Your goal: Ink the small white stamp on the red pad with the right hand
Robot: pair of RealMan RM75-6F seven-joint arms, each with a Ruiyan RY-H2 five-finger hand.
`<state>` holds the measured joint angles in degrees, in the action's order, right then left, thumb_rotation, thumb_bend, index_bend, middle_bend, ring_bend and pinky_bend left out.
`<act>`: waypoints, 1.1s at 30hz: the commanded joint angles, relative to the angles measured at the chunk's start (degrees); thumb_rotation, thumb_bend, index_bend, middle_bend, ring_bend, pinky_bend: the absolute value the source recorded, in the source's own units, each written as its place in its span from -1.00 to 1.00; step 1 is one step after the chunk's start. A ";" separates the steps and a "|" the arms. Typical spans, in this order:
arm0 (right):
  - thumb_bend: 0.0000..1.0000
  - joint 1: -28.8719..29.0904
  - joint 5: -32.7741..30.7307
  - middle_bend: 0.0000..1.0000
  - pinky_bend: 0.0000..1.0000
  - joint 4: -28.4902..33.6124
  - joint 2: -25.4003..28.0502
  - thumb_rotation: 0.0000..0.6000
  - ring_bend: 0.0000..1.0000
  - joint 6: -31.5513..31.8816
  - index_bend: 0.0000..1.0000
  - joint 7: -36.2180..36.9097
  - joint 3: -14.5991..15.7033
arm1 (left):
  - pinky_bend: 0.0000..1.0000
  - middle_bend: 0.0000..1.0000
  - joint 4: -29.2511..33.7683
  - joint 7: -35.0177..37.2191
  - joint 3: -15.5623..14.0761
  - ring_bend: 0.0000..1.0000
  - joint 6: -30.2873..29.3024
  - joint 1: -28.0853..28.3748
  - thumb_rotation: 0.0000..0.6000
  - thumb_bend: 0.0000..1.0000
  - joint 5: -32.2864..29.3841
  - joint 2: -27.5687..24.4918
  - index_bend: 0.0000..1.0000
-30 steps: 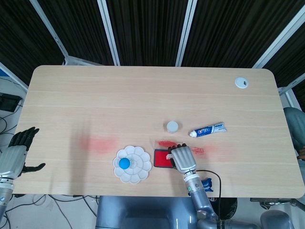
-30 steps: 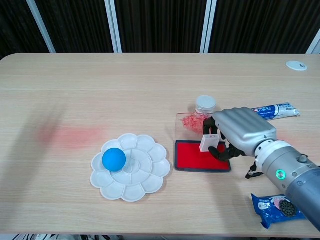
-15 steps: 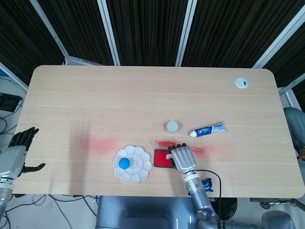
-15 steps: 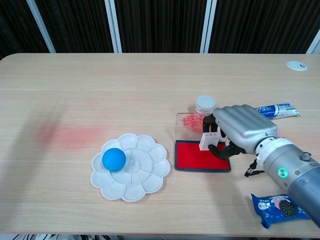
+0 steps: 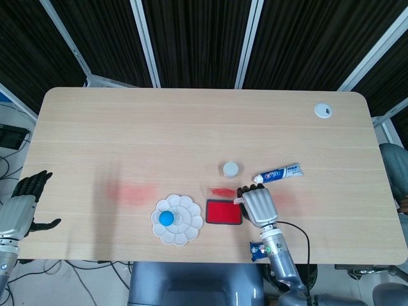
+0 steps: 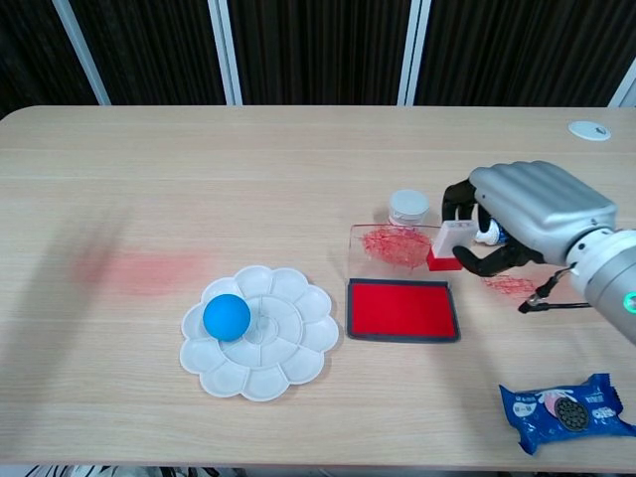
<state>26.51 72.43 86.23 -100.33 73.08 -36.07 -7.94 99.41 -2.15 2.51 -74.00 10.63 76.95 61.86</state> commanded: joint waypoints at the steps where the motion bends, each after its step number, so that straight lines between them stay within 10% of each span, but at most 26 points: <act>1: 0.26 -1.16 -0.38 0.21 -0.12 0.25 2.30 1.00 -0.05 0.08 0.54 1.95 0.34 | -1.00 -1.00 0.00 -0.12 0.11 -1.00 -0.09 -0.04 1.00 -1.00 -0.24 0.14 -1.00; 33: 0.12 -3.26 -0.01 0.15 -0.12 -14.49 0.06 1.00 -0.08 -2.81 0.54 15.50 1.04 | -1.00 -1.00 0.21 -1.54 0.79 -1.00 -0.69 -0.35 1.00 -1.00 -1.95 1.13 -1.00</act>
<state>23.28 72.32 71.87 -100.14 70.23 -20.67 -6.86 99.61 -3.69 3.30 -74.69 10.28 75.00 62.99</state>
